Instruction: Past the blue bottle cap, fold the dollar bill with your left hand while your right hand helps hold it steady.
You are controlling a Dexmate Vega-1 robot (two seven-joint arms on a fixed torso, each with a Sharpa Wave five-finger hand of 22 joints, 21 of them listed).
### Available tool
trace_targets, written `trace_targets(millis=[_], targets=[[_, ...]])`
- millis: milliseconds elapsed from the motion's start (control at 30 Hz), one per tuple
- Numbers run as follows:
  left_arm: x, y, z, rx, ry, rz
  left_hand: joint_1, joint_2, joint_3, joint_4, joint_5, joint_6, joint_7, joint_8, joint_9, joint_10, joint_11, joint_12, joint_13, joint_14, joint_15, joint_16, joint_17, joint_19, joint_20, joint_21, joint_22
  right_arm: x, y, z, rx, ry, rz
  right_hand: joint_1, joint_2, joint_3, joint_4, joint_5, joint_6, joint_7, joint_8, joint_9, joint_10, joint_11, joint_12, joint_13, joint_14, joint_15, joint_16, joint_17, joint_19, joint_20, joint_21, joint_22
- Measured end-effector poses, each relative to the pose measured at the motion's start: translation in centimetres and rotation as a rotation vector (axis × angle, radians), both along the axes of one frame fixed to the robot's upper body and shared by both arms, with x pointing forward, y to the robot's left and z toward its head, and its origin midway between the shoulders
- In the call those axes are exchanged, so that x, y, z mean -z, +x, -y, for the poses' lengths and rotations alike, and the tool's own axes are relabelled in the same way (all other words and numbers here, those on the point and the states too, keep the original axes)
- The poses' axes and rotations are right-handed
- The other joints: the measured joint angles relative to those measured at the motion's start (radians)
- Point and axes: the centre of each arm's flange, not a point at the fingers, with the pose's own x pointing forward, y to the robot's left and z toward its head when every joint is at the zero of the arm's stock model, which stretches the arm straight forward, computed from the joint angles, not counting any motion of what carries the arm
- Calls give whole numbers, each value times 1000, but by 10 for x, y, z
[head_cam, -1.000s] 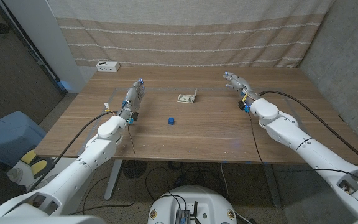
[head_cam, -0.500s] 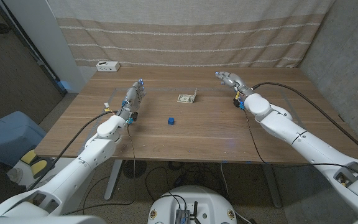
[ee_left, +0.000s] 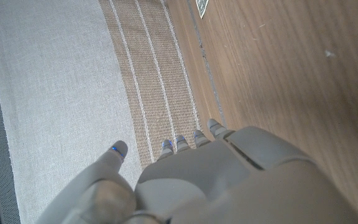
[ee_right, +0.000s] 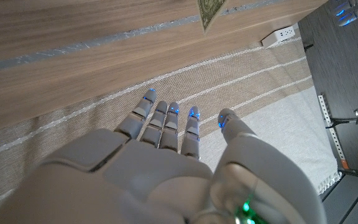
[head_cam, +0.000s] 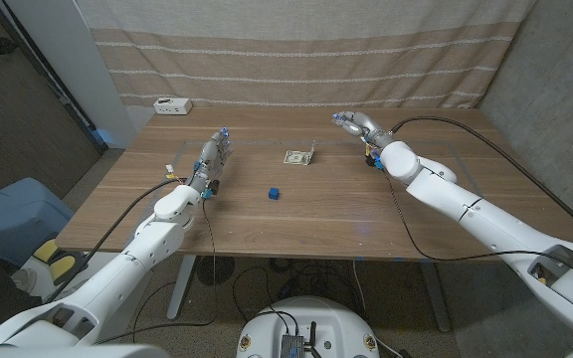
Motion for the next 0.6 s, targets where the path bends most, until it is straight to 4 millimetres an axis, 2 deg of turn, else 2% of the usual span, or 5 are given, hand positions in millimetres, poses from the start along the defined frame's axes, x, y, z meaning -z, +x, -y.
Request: trace_targets(millis=[600], targets=[[-1,0,-3,-3,1,2,0,0,0,0,8,0,0,-5,0,0,0,0,0,0,0,-4,0,0,0,0,0,-4,3,-29,27,-161,17,18,0,12,-5,0,40,0,0,0,10,-9,0,0,11,-16,0,0,9,-9,0,0]])
